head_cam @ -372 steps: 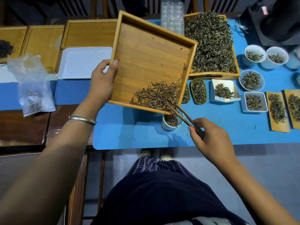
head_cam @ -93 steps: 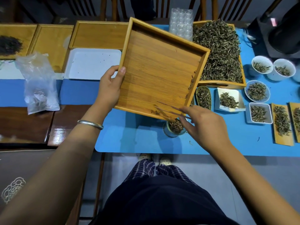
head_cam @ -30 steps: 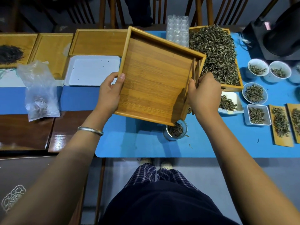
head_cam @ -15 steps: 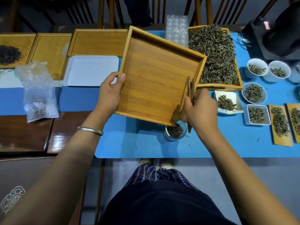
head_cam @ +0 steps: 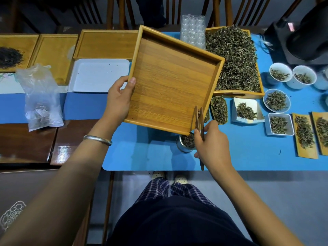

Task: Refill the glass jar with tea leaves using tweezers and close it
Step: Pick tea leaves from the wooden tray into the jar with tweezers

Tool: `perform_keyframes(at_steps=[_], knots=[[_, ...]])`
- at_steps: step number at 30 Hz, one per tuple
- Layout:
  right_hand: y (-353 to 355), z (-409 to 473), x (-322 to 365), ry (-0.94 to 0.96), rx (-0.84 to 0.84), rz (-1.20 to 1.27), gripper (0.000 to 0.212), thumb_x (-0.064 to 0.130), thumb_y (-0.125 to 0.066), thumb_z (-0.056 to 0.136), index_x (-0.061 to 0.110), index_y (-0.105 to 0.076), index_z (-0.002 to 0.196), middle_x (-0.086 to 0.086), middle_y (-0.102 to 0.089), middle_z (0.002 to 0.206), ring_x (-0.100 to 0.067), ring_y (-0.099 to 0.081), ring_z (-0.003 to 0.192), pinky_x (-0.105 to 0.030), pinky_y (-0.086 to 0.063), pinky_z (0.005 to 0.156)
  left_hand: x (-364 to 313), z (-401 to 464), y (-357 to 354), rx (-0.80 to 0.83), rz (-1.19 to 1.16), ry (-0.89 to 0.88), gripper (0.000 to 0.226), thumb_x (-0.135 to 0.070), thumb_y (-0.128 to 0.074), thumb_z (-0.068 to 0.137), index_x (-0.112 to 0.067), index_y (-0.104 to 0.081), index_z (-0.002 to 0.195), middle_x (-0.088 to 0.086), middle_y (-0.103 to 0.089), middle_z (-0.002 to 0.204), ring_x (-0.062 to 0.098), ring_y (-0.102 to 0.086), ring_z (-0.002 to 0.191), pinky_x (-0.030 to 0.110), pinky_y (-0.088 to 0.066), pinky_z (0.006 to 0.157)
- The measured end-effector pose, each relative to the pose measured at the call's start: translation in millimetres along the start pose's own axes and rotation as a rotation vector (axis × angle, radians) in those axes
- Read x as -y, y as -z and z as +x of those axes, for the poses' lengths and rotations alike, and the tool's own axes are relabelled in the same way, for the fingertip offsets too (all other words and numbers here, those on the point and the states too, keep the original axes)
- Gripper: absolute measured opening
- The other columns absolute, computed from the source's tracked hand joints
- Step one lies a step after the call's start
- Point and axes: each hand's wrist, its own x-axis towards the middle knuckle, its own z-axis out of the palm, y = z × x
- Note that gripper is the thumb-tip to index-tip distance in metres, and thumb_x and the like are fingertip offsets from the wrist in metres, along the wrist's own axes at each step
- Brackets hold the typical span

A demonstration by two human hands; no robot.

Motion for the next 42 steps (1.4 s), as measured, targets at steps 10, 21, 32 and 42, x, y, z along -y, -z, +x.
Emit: perform_keyframes(at_steps=[10, 21, 32, 42], knots=[[-5.4, -23.2, -12.2, -0.037, 0.098, -0.002, 0.022, 0.029, -0.052, 0.095, 0.012, -0.040, 0.090, -0.010, -0.063, 0.071, -0.027, -0.064, 0.051, -0.046, -0.053, 0.052, 0.2, -1.1, -0.6, -0.006, -0.009, -0.007, 0.015, -0.030, -0.048, 0.103, -0.023, -0.061, 0.100, -0.029, -0.068, 0.074, -0.013, -0.063, 0.071, 0.006, -0.046, 0.060], [10.5, -21.8, -5.9, 0.026, -0.003, 0.048, 0.022, 0.037, -0.056, 0.092, 0.018, -0.045, 0.092, 0.000, -0.068, 0.072, -0.019, -0.064, 0.050, -0.040, -0.053, 0.053, -0.3, -0.5, -0.3, 0.002, -0.009, -0.016, 0.016, -0.033, -0.048, 0.103, -0.022, -0.061, 0.102, -0.021, -0.068, 0.078, -0.013, -0.063, 0.071, 0.007, -0.047, 0.061], [32.4, 68.9, 34.6, 0.179, -0.275, -0.029, 0.027, 0.029, -0.058, 0.091, 0.005, -0.051, 0.102, -0.008, -0.060, 0.082, -0.033, -0.059, 0.080, -0.033, -0.037, 0.059, -1.3, 1.1, -1.0, 0.005, -0.009, -0.023, 0.018, -0.031, -0.048, 0.103, -0.019, -0.061, 0.104, -0.025, -0.069, 0.076, -0.013, -0.063, 0.071, 0.007, -0.047, 0.061], [25.7, 91.1, 65.1, 0.272, -0.328, -0.108, 0.023, 0.029, -0.054, 0.093, 0.008, -0.051, 0.099, -0.010, -0.065, 0.085, -0.031, -0.059, 0.075, -0.030, -0.035, 0.057, 4.4, 4.7, -2.0, 0.004, -0.027, -0.007, 0.021, -0.033, -0.051, 0.101, -0.016, -0.062, 0.106, -0.022, -0.067, 0.067, -0.008, -0.060, 0.063, 0.012, -0.050, 0.060]])
